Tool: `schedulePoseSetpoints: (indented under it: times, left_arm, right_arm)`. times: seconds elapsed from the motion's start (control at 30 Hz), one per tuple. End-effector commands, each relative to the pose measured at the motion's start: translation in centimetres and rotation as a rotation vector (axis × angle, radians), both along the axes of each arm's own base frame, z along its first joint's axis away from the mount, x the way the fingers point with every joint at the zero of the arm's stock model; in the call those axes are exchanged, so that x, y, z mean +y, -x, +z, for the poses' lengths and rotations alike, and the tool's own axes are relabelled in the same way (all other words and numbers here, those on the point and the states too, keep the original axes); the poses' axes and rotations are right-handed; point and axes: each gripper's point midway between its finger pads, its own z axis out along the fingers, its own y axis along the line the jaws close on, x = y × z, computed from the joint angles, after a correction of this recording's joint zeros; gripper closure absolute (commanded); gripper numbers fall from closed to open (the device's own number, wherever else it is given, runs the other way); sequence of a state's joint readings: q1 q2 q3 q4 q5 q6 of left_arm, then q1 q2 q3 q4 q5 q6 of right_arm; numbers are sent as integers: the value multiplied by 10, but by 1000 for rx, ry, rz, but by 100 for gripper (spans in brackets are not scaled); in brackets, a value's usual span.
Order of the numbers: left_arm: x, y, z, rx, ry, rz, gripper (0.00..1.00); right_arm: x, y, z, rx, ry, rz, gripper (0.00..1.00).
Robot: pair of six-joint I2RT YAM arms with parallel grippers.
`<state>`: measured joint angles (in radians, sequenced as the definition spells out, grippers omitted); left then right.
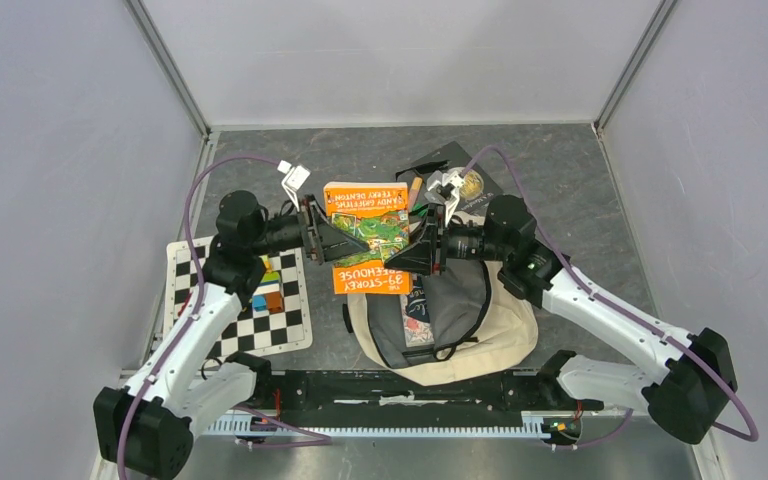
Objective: Pack the student bag
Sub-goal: Place the book in the student bag.
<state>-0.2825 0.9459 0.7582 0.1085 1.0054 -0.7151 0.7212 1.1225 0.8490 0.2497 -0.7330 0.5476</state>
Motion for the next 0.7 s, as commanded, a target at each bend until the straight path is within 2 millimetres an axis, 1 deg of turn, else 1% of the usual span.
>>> schedulePoseSetpoints:
  times: [0.0, 0.07, 0.1, 0.13, 0.17, 0.2, 0.23, 0.27, 0.3, 0.33, 0.37, 0.4, 0.47, 0.5, 0.57, 0.67]
  left_arm:
    - [-4, 10, 14, -18, 56, -52, 12]
    - [-4, 12, 18, -11, 87, -49, 35]
    - [-4, 13, 18, -12, 100, -46, 49]
    - [-4, 14, 19, -6, 109, -43, 59]
    - [-4, 13, 18, 1, 112, -36, 71]
    - [-3, 12, 17, 5, 115, -27, 81]
    - [-3, 11, 16, 9, 117, -13, 90]
    - [-2, 11, 15, 11, 119, -1, 96]
    - [-1, 11, 15, 9, 119, 11, 98]
    - [0, 11, 12, 14, 111, 22, 98]
    - [1, 10, 8, 18, 94, 41, 98]
    - [3, 9, 3, 25, 77, 65, 98]
    - [6, 8, -14, 49, 3, 111, 98]
    - [7, 8, -21, 62, -32, 130, 98]
    - [9, 8, -42, 121, -99, 171, 98]
    - [6, 13, -67, 218, -155, 195, 98]
  right_arm:
    - [2, 3, 51, -162, -108, 4, 100]
    - [1, -3, 40, -153, -63, -30, 100]
    - [0, -7, 36, -151, -44, -53, 100]
    - [-2, -10, 31, -149, -23, -75, 99]
    - [-3, -15, 26, -144, -1, -106, 92]
    - [-6, -21, 22, -146, 23, -143, 84]
    - [-10, -25, 17, -147, 45, -174, 76]
    - [-14, -31, 12, -145, 76, -213, 68]
    - [-18, -35, 8, -151, 108, -243, 56]
    - [-23, -41, 8, -162, 132, -285, 43]
    - [-31, -47, -1, -158, 189, -332, 33]
    - [-39, -52, -4, -167, 226, -376, 23]
    - [-60, -63, -17, -170, 329, -484, 7]
    - [-70, -67, -21, -176, 369, -528, 2]
    - [-93, -73, -33, -177, 458, -621, 2]
    - [-131, -81, -50, -162, 597, -763, 2]
